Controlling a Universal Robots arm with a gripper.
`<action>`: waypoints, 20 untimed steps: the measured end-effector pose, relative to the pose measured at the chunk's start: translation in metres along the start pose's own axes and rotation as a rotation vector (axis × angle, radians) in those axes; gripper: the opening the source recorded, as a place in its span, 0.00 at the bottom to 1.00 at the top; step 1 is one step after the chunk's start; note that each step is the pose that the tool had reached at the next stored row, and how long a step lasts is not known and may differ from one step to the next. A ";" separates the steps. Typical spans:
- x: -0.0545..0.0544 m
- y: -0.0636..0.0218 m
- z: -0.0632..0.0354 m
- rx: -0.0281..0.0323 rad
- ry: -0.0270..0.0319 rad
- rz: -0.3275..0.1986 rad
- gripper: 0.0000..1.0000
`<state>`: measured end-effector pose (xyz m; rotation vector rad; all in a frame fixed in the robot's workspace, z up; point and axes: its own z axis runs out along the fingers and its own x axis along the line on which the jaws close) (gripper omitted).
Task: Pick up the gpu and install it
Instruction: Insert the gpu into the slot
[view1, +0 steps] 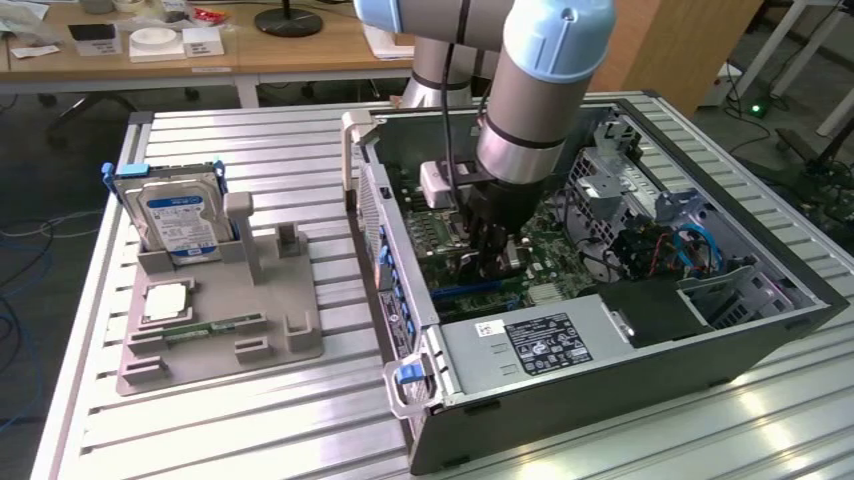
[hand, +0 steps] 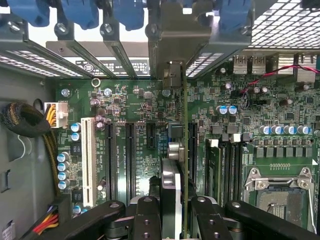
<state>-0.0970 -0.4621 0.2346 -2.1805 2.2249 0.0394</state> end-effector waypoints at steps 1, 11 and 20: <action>0.000 0.0001 0.0003 -0.0001 0.0001 0.000 0.28; 0.000 0.0002 0.0024 0.0000 -0.0005 0.000 0.28; 0.000 0.0010 0.0015 0.0002 -0.0005 0.001 0.28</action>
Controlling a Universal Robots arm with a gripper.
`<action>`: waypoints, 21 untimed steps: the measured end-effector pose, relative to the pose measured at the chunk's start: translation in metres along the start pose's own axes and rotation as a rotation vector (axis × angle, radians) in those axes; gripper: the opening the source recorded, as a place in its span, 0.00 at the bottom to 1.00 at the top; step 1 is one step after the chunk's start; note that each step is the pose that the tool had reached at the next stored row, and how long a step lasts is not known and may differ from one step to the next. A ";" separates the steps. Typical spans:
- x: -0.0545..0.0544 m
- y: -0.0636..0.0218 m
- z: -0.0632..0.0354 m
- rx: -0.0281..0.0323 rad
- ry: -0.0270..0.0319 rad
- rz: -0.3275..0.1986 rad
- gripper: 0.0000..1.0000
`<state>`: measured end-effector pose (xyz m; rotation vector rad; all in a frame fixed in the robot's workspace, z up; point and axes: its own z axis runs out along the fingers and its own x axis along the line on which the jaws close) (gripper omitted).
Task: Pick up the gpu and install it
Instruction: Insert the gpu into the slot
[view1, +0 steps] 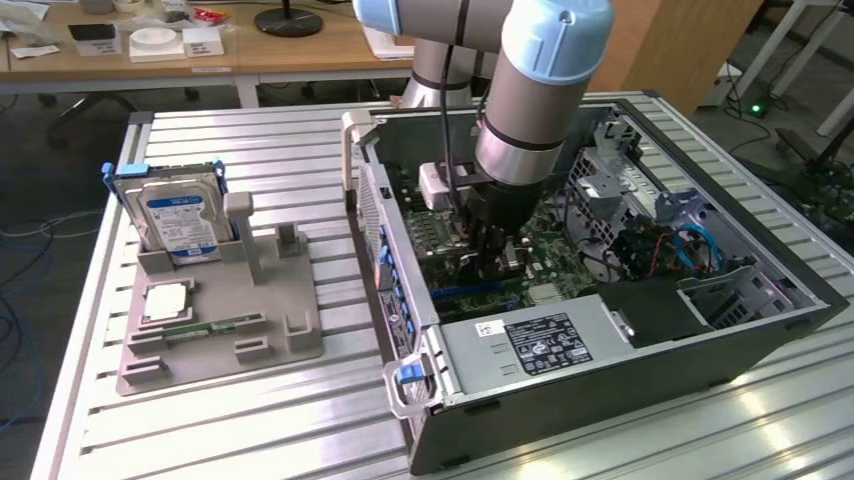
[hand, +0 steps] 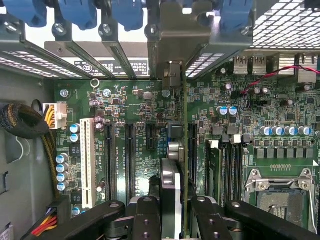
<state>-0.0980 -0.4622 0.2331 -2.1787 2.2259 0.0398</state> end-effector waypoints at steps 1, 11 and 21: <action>0.000 0.0000 0.0000 0.0000 0.0000 0.000 0.28; 0.001 -0.0003 0.0000 0.0003 0.0000 0.007 0.28; 0.001 -0.0003 0.0013 0.0004 -0.0002 0.007 0.28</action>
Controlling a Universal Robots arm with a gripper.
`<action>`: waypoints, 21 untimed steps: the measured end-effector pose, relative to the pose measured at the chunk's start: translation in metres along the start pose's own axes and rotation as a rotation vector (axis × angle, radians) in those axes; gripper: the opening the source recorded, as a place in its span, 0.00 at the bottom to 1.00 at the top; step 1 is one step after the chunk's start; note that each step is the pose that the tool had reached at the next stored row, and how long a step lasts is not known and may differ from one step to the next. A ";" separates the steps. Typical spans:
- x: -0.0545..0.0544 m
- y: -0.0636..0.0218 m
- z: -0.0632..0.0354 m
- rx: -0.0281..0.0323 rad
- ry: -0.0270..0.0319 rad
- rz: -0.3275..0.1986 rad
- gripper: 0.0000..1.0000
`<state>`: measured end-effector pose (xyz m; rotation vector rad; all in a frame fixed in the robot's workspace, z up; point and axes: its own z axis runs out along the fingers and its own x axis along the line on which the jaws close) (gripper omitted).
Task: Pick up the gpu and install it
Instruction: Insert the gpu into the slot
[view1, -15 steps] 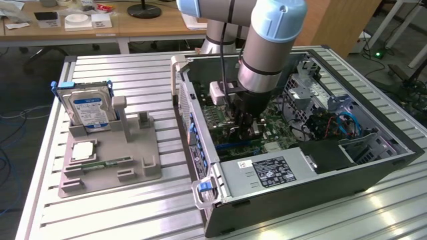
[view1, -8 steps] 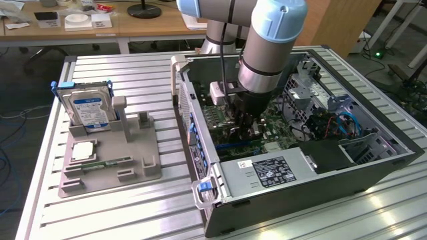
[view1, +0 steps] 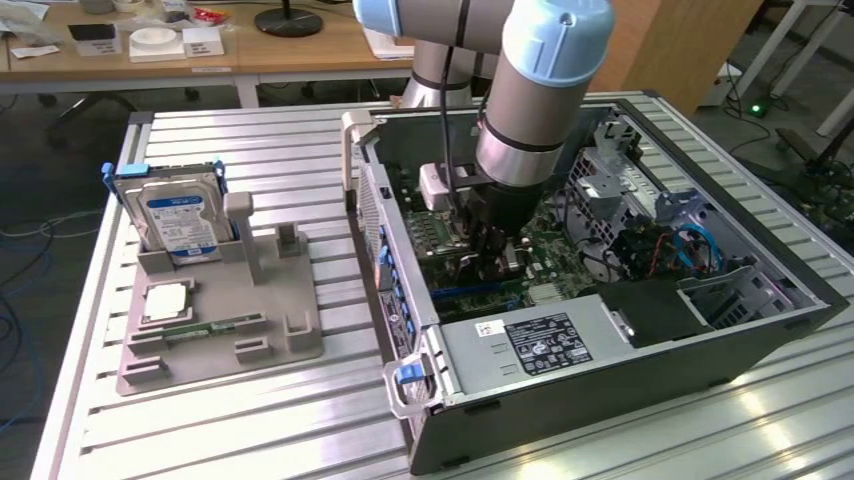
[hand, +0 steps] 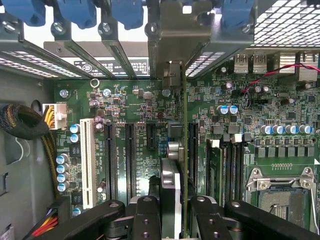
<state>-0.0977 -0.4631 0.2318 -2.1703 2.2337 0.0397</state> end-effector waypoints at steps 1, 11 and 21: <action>0.000 0.0000 0.0006 0.0000 -0.0002 0.000 0.28; 0.000 0.0001 0.0029 -0.0001 0.0003 0.000 0.28; 0.000 0.0009 0.0043 -0.0002 0.0003 0.000 0.28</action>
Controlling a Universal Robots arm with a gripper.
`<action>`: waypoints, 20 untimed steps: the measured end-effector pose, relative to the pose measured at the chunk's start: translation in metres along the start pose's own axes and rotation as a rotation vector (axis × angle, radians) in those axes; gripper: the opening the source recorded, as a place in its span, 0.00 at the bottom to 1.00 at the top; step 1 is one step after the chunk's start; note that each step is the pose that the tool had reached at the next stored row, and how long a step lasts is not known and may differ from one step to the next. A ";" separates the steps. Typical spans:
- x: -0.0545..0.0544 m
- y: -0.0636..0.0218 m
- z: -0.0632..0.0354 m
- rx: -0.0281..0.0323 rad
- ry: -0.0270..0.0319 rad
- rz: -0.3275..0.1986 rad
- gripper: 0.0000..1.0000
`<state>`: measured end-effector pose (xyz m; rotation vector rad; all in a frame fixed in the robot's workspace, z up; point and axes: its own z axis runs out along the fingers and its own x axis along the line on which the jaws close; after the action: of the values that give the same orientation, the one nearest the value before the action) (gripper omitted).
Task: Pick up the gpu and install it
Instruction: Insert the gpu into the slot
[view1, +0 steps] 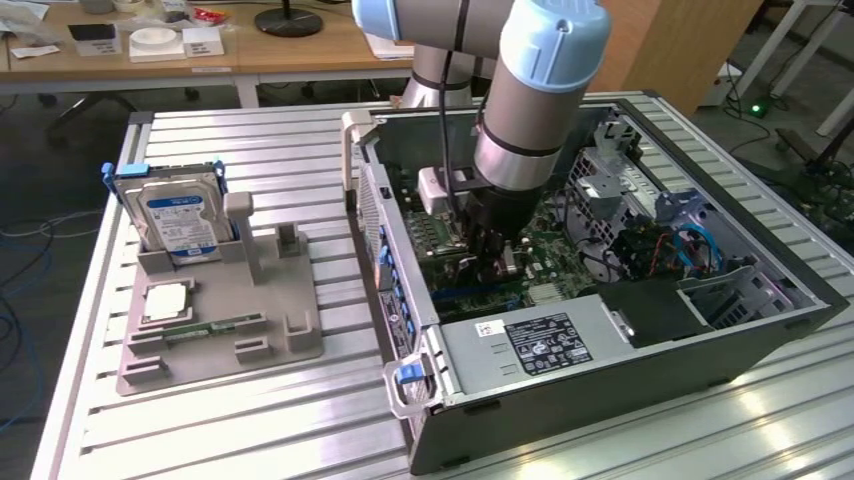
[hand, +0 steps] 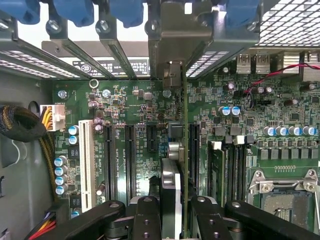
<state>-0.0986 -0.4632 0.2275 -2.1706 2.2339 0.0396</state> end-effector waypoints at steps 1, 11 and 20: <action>0.000 0.0000 0.0002 0.0000 0.0001 0.000 0.28; 0.000 0.0000 0.0037 -0.0002 0.0003 0.000 0.28; 0.000 0.0009 0.0040 0.0003 -0.0003 0.000 0.28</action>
<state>-0.0995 -0.4631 0.2235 -2.1705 2.2334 0.0396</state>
